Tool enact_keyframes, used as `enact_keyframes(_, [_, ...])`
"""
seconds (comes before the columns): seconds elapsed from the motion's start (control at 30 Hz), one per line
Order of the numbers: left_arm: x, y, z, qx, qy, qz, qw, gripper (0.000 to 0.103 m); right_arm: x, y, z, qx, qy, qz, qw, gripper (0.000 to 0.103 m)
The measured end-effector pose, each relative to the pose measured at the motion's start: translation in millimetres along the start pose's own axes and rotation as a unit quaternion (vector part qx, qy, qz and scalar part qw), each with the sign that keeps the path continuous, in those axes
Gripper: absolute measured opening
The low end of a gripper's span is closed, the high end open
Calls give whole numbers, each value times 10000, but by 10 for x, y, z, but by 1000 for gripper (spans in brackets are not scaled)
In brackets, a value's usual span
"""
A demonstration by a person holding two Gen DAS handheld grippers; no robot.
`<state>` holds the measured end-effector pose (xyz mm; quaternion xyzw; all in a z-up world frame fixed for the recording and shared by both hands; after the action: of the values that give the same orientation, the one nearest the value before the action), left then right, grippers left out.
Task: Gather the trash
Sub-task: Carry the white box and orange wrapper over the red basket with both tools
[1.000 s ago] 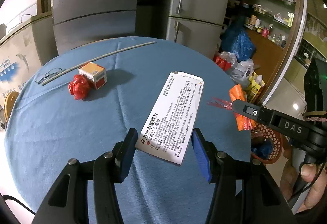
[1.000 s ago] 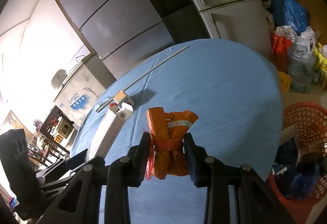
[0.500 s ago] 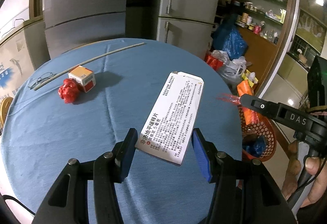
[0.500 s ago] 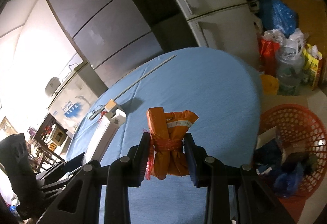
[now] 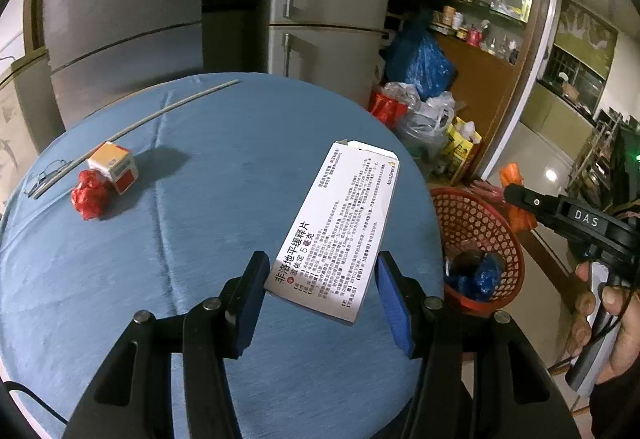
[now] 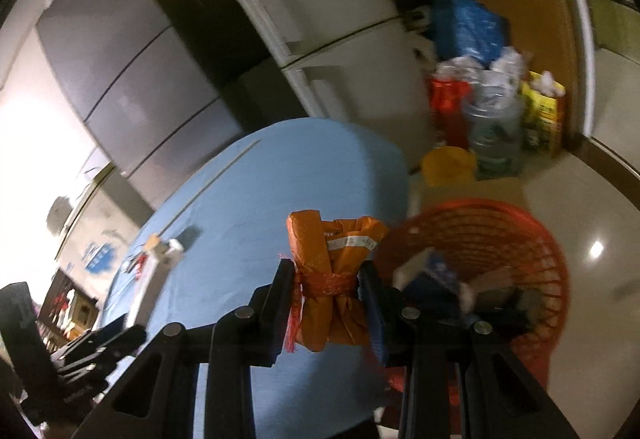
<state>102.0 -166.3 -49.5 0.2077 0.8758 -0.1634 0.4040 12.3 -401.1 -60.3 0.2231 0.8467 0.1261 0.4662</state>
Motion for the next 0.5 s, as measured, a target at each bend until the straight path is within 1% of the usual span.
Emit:
enact_keyframes(0.2, [-42, -199, 121, 136, 78, 145, 9998, 56, -57, -395, -67, 294, -60, 210, 9993, 36])
enact_keyframes(0.5, [-109, -639, 329, 390, 183, 508, 9978, 56, -17, -707, -114, 506, -23, 353, 9981, 36])
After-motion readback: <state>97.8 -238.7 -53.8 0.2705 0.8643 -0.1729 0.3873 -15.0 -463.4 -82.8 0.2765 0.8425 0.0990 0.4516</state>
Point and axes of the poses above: each gripper's, at about its wrist camera, not at the fingertips, and z roughly the way its jaws point, y to its left, x to its underside, the point moved 10 cm from there along z, roughly the way its jaws point, and after that the axes turned 6 degrees about -y, right-handed, at the moved point
